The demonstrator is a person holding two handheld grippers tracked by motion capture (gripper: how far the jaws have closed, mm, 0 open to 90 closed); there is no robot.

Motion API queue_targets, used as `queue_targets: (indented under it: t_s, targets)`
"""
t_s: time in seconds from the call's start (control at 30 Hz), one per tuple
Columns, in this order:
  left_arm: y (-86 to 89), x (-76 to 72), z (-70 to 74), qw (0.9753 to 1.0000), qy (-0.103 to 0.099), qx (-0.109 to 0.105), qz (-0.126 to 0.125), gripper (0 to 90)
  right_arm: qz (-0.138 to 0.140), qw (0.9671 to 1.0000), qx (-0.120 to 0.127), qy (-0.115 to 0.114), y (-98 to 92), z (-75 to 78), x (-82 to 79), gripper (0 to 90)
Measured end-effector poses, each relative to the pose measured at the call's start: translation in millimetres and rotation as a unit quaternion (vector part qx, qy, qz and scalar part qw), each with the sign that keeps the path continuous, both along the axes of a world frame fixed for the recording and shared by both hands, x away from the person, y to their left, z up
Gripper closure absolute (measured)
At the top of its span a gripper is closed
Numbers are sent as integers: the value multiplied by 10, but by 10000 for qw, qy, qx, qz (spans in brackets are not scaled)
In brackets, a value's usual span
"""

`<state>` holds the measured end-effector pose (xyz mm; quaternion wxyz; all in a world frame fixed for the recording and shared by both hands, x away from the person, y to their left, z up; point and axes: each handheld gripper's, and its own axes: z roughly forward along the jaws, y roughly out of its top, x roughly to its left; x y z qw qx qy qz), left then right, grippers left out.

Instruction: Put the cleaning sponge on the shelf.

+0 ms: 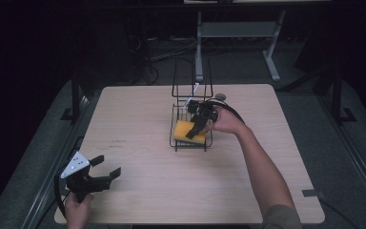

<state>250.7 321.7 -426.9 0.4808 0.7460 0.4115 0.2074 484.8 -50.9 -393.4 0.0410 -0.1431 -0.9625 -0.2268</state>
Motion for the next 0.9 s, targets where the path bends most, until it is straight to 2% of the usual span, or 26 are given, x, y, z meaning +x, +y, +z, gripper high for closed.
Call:
queue_targets:
  t_s: [0.2, 0.43, 0.63, 0.7, 0.9]
  targets:
    - [-8, 1, 0, 10000, 12, 16, -9, 134, -18, 10000, 7, -19, -32, 21, -15, 160]
    - [-3, 0, 3, 10000, -8, 18, -12, 134, 1, 9999, 123, -26, -52, 32, -28, 160]
    - [-6, 3, 2, 10000, 3, 21, -12, 134, -119, 9995, 289, -6, -136, 12, -39, 161]
    - [-14, 3, 1, 10000, 14, 14, -24, 134, -174, 9996, 228, 51, -178, 12, -46, 161]
    - [-19, 3, 2, 10000, 7, 33, -23, 134, -251, 9994, 221, 22, -238, 48, -59, 161]
